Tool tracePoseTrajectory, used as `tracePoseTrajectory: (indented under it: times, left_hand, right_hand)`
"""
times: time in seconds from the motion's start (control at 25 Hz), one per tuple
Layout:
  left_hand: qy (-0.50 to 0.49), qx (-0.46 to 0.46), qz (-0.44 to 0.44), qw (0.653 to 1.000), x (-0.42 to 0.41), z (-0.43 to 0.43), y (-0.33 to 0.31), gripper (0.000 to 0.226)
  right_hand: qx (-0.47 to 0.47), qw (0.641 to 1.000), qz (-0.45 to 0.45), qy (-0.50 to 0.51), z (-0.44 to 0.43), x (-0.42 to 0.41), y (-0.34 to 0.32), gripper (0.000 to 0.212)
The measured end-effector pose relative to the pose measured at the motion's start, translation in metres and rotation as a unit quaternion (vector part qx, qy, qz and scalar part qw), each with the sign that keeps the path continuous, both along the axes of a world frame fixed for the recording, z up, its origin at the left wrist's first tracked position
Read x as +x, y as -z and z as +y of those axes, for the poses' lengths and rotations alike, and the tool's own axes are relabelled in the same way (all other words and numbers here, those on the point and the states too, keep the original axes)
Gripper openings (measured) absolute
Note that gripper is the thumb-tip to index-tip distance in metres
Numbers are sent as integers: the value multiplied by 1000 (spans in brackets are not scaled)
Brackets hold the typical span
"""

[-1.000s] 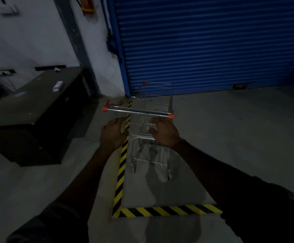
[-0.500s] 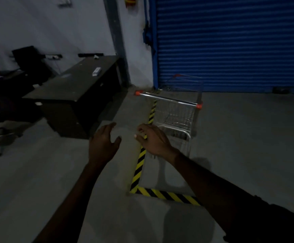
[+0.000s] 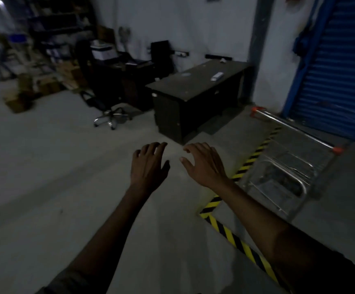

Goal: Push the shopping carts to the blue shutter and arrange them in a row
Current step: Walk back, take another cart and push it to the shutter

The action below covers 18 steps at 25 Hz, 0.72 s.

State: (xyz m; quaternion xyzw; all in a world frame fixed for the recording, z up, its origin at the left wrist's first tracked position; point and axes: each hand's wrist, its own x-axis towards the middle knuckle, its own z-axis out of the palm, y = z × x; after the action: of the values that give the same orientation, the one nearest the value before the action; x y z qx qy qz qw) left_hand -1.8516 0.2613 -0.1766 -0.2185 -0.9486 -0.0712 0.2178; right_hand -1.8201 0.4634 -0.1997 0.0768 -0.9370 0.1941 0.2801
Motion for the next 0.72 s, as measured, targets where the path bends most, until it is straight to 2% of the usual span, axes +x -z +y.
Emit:
tracePoseTrajectory:
  times: [0.12,0.24,0.4,0.56,0.72]
  left_hand:
    - [-105,100,-88,986,52,-31,-5,46]
    - [-210,114,-124,963,101,-65,-7,44]
    - [-285,92,-102,948,158,-114,-6,45]
    - [-326,27,-30,944,207,-159,-3,50]
    - [-365,9,-5,931,258,-201,1,48]
  right_hand:
    - [7,998,3,-63,-32,26,0,29]
    - [11,992,-16,-126,-67,51,4,28]
    - [1,980,-25,-199,-119,80,3,26]
    - [-4,969,-16,-248,-167,106,-4,23]
    - [-11,957,-12,-290,-211,139,-2,21]
